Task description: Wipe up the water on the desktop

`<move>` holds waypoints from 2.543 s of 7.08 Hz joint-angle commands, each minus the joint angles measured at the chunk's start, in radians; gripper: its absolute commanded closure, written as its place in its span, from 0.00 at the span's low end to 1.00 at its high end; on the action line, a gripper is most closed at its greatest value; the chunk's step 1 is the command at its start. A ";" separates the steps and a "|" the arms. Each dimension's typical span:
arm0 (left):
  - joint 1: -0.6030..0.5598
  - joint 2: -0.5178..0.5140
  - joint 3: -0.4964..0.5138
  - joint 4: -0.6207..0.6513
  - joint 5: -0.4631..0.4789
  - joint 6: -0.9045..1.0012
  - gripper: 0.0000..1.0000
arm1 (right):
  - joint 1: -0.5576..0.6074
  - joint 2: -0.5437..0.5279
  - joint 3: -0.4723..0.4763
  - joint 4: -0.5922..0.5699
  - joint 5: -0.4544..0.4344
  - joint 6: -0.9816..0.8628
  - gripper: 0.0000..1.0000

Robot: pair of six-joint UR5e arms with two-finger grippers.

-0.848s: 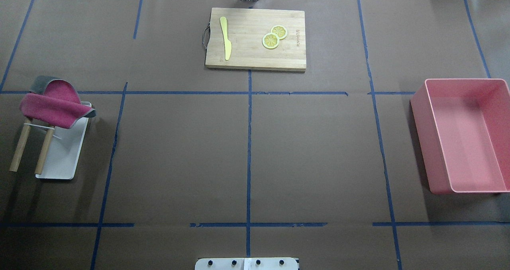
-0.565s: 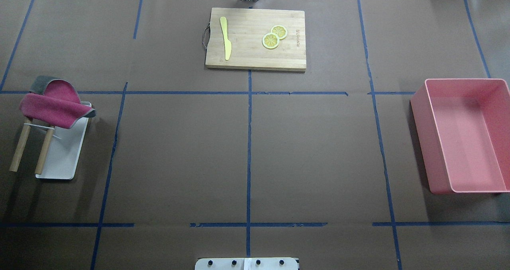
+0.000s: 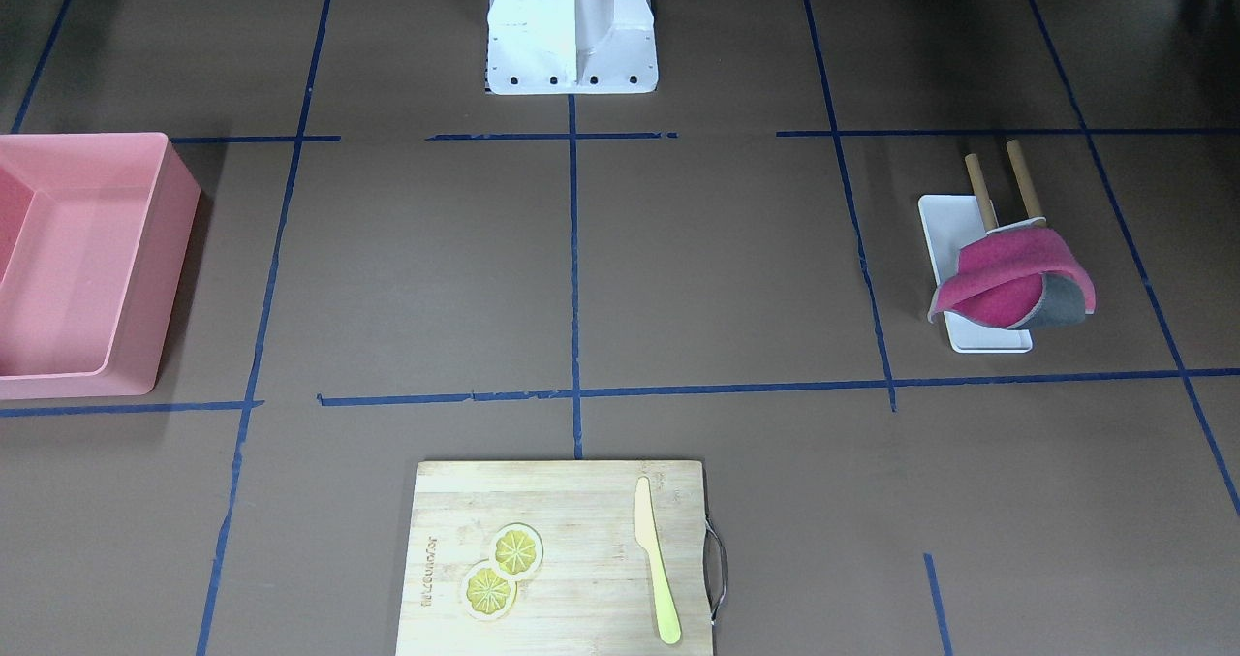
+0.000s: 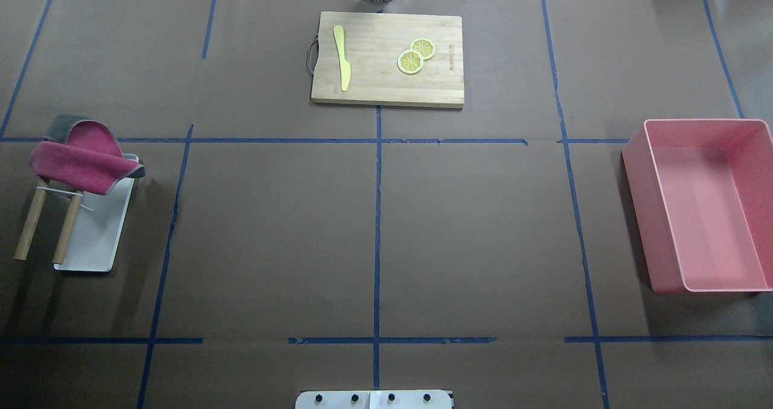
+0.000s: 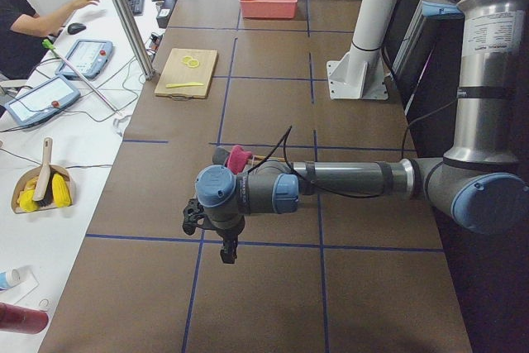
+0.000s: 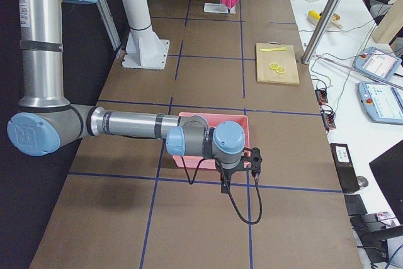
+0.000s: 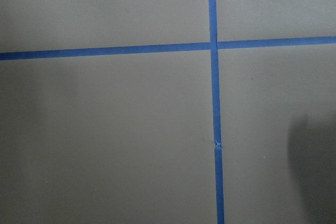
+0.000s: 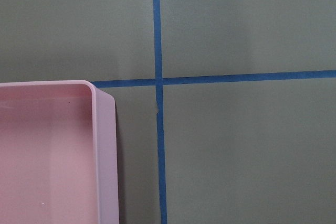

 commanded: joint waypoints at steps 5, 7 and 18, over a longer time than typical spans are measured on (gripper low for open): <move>0.000 0.003 -0.031 0.000 -0.006 -0.004 0.00 | 0.003 0.002 0.017 -0.001 -0.003 0.006 0.00; 0.009 -0.006 -0.113 -0.002 -0.008 -0.012 0.00 | 0.003 -0.006 0.020 0.002 -0.006 0.014 0.00; 0.376 -0.135 -0.142 -0.216 -0.078 -0.598 0.04 | -0.001 -0.001 0.031 0.008 0.000 0.018 0.00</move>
